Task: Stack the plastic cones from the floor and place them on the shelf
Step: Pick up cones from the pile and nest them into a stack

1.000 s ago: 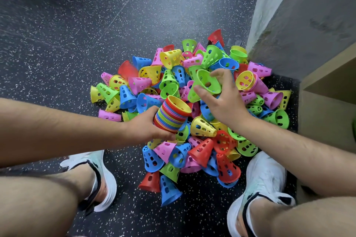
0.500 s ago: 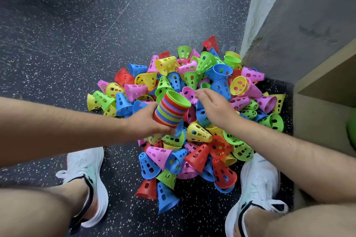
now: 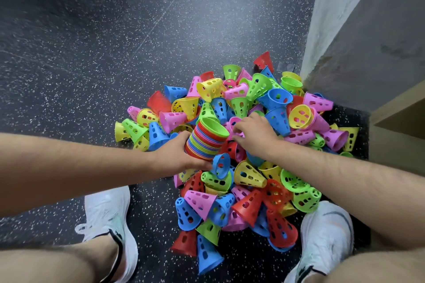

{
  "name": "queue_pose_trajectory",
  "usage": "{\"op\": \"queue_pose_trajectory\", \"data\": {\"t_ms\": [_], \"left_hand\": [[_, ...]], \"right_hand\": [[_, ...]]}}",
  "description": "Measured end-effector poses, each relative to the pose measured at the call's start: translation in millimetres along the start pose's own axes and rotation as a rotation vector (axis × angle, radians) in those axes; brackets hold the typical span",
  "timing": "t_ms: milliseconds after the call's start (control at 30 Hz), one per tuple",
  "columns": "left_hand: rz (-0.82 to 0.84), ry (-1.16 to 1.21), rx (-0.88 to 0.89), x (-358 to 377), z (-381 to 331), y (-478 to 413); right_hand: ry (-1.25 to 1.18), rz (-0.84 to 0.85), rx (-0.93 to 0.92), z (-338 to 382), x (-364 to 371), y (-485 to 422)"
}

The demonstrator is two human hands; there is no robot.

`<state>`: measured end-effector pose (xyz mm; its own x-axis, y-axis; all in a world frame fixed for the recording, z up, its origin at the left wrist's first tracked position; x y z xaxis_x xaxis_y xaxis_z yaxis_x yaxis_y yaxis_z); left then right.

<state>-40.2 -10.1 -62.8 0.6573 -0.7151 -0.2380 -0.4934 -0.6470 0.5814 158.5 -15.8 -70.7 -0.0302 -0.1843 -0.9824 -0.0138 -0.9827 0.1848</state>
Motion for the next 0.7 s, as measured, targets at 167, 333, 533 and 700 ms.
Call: {"op": "queue_pose_trajectory", "data": {"t_ms": [167,333,533,700], "left_hand": [[-0.008,0.033,0.001,-6.1,5.2,-2.9],[-0.006,0.059,-0.007,-11.7,6.9,-6.8],[-0.009,0.092,0.010,-14.7,-7.2,-2.2],[-0.049,0.103,-0.006,-27.2,0.0,2.0]], "right_hand": [[-0.217,-0.271,0.053,-9.9,-39.6,-0.6],[-0.396,-0.592,0.022,-7.3,-94.6,15.8],[-0.502,-0.596,-0.124,24.3,-109.4,18.4],[-0.527,-0.578,-0.148,35.0,-107.0,18.3]]}}
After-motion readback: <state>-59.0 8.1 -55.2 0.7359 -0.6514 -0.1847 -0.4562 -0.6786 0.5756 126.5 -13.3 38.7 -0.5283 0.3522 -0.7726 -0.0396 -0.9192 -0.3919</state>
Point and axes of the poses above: each hand's wrist, its own y-axis away from the middle knuckle, its own x-axis out of the palm, z = x × y, the point moved 10 cm from there along -y, towards the middle knuckle, and after that the axes turned 11 degrees about y, right-handed, at the moved point
